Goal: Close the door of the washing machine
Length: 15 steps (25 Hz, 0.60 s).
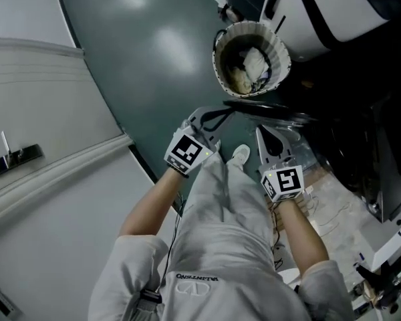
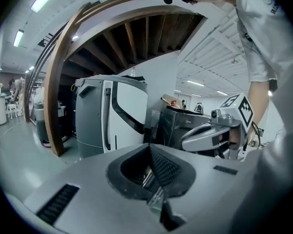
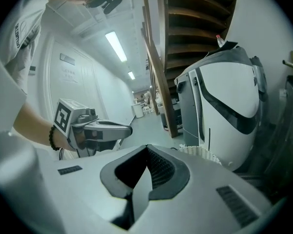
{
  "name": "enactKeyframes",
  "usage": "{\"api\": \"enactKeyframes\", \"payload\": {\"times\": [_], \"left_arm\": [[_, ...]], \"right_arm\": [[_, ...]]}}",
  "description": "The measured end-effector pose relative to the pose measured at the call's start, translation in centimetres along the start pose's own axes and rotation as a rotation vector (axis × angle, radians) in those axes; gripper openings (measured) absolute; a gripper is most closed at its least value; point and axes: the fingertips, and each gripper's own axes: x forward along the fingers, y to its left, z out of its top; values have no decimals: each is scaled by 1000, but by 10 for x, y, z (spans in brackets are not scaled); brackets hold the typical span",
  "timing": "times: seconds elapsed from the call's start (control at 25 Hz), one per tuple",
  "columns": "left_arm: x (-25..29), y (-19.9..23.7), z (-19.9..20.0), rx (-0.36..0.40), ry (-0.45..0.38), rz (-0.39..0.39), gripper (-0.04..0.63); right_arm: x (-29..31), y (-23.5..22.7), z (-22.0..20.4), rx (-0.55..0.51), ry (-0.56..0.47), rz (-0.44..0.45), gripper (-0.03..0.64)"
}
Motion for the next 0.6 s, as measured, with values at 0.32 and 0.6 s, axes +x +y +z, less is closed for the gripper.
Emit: {"api": "enactKeyframes", "payload": {"times": [0.32, 0.6], "left_arm": [[31, 12, -49, 5, 41, -73, 34], [57, 12, -93, 32, 96, -162, 87]], "right_arm": [[31, -15, -36, 29, 20, -6, 11], [50, -27, -63, 48, 21, -27, 11]]}}
